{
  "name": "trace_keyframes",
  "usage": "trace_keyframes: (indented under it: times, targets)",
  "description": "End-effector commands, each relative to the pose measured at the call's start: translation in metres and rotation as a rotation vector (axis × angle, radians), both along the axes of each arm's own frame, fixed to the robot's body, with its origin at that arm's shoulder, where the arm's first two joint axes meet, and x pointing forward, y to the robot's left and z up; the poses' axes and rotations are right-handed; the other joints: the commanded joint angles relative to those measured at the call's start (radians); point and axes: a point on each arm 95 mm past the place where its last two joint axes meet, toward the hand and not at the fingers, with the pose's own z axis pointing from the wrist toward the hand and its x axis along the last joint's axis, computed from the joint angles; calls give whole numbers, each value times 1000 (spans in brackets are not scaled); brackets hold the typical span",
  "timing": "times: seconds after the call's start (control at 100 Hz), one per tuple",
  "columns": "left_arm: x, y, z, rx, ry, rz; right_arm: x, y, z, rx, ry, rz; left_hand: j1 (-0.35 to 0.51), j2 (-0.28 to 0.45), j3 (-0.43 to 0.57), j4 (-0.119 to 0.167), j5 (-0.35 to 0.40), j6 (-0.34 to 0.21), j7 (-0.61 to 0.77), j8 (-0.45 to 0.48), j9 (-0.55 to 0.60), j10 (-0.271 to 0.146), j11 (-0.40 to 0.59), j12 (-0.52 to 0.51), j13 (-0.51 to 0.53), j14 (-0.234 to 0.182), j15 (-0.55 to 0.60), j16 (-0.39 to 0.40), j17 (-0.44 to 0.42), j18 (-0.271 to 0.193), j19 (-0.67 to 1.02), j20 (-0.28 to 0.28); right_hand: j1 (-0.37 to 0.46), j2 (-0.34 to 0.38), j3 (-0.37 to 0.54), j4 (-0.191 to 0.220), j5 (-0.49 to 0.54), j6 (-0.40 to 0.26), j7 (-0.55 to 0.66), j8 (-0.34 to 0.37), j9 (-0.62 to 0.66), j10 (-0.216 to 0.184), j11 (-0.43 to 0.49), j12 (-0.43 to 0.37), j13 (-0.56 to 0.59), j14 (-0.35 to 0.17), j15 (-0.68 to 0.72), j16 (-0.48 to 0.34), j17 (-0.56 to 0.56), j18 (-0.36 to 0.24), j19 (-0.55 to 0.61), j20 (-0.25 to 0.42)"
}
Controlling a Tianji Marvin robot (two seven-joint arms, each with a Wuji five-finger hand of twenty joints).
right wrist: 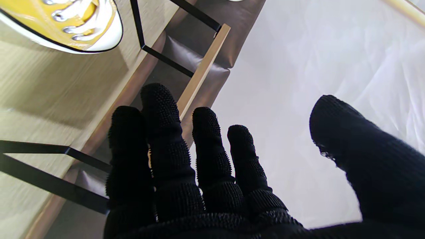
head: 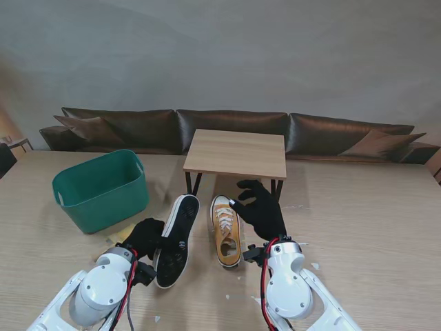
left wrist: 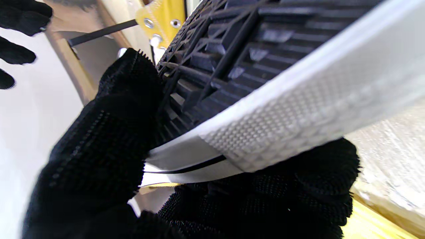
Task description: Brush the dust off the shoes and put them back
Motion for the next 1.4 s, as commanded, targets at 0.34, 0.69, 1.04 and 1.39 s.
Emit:
trace_keyframes:
  times: [0.34, 0.69, 1.04, 1.39]
  targets:
    - [38, 0, -8, -29, 76, 31, 2, -9, -22, 36, 63, -17, 196, 117, 219, 44, 37, -97, 117, 50, 35, -33, 44, 33, 78, -91, 111, 35, 1, -31, 53, 26, -25, 40, -6, 27, 28, -20, -18, -10, 28, 8, -7, -6, 21, 17, 2, -9, -145, 13, 1, 23]
    - [55, -7, -19, -19, 123, 19, 3, -11, -27, 37, 69, -27, 198, 121, 209, 48, 36, -96, 113, 53, -12, -8, 32, 67, 72, -92, 95, 65, -58, -19, 74, 50, -28, 44, -6, 28, 45, -30, -25, -7, 25, 8, -13, -4, 13, 16, -2, -8, -153, 19, -5, 24]
    - [61, -16, -23, -31, 188, 32, 3, -12, -28, 47, 75, -32, 168, 139, 177, 50, -4, -32, 33, 50, -129, 50, 22, 154, 25, -71, 106, 178, -141, -10, 106, 103, -26, 46, -4, 29, 46, -26, -29, -3, 24, 10, -13, -2, 15, 18, 0, -7, -152, 18, -6, 26]
    - [64, -16, -22, 10, 205, 48, 2, -12, -30, 63, 80, -34, -38, 147, 280, 45, 7, 24, -293, 38, -227, 92, 33, -36, -50, -20, 131, 214, -219, -9, 107, 163, -25, 48, -3, 29, 48, -24, -30, 0, 25, 11, -13, -2, 15, 18, 1, -6, -152, 18, -7, 28]
